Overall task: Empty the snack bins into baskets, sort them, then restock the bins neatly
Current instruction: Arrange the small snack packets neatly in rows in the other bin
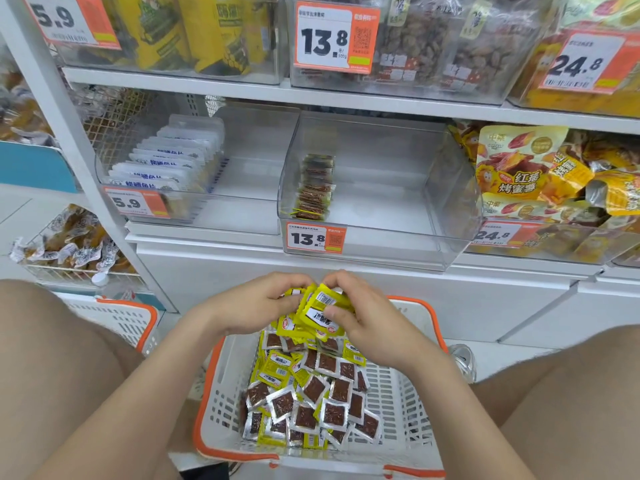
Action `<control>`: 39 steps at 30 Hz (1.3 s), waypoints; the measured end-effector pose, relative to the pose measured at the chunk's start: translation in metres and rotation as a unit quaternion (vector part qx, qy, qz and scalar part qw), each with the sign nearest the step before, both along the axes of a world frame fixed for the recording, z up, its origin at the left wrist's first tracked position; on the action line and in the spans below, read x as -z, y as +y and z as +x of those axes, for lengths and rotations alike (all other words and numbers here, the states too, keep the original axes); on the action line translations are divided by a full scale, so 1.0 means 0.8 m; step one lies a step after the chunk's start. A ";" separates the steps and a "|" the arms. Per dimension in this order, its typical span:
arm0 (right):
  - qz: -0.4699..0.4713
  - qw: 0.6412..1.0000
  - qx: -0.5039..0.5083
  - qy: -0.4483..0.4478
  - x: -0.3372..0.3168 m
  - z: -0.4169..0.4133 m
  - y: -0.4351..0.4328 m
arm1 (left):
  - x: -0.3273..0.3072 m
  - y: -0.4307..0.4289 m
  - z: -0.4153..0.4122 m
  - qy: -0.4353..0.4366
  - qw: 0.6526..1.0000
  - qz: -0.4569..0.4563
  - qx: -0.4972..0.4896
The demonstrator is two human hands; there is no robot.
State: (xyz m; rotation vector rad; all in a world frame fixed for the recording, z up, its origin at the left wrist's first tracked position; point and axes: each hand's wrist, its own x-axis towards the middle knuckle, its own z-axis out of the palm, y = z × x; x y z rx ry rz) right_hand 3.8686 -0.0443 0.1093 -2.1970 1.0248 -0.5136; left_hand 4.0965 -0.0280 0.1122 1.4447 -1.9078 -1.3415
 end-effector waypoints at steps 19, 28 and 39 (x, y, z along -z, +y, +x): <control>-0.041 0.977 0.166 -0.128 0.019 0.046 0.029 | 0.010 -0.003 -0.047 0.438 0.858 0.032 -0.267; -0.005 0.969 0.193 -0.154 0.031 0.056 0.032 | 0.007 0.000 -0.058 0.425 0.835 0.029 -0.350; 0.267 0.824 0.266 -0.422 0.028 0.031 -0.002 | 0.019 -0.004 -0.056 0.281 0.859 -0.100 -0.415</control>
